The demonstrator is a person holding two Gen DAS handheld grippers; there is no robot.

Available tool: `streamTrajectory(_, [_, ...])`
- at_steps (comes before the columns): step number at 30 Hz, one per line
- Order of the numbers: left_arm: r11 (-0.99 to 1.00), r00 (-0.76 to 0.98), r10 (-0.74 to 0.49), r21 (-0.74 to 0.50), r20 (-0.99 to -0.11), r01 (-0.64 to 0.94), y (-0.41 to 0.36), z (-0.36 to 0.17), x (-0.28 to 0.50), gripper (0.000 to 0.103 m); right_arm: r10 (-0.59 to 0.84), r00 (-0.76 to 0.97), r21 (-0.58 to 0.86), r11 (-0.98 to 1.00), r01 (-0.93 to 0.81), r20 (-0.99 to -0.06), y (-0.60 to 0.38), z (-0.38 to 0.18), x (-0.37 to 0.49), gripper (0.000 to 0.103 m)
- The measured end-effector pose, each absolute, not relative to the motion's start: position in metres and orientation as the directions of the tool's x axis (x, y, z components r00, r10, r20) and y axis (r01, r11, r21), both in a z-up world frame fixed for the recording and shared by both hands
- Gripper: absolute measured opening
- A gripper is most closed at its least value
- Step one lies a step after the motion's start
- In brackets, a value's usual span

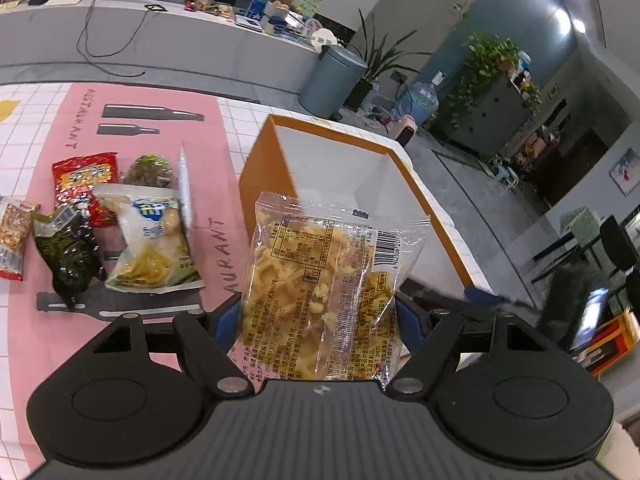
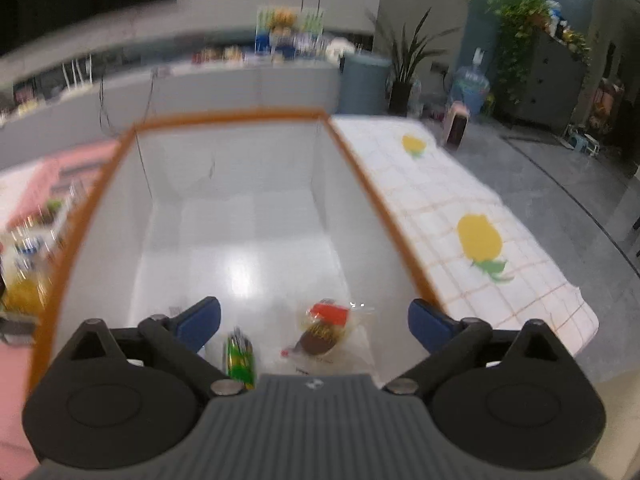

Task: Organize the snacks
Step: 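Carry the clear pasta bag into the orange box and open the left gripper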

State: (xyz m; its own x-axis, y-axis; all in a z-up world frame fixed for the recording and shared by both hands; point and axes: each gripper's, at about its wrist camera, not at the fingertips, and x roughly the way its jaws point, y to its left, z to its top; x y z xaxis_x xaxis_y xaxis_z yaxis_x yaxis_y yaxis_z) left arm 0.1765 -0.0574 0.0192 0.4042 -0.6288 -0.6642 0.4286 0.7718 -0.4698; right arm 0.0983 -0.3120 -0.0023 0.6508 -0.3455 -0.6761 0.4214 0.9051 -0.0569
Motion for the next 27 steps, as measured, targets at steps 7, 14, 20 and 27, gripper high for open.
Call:
streamTrajectory(7, [0.756, 0.391, -0.643, -0.461, -0.659, 0.465, -0.098, 0.024, 0.176, 0.088, -0.338, 0.753, 0.136, 0.862, 0.489, -0.564, -0.342, 0.028, 0.065, 0.100])
streamTrajectory(14, [0.779, 0.378, -0.615, -0.457, -0.693, 0.429, -0.159, 0.007, 0.196, 0.088, -0.313, 0.815, 0.339, 0.792, 0.507, -0.488, -0.374, 0.044, 0.033, 0.100])
streamTrajectory(20, [0.824, 0.376, -0.551, -0.415, -0.745, 0.386, -0.206, -0.018, 0.210, 0.088, -0.358, 0.780, 0.333, 0.754, 0.566, -0.514, -0.393, 0.039, 0.023, 0.100])
streamTrajectory(27, [0.895, 0.402, -0.429, -0.320, -0.809, 0.312, -0.240, -0.043, 0.228, 0.088, -0.333, 0.800, 0.389, 0.739, 0.550, -0.499, -0.406, 0.039, 0.014, 0.100])
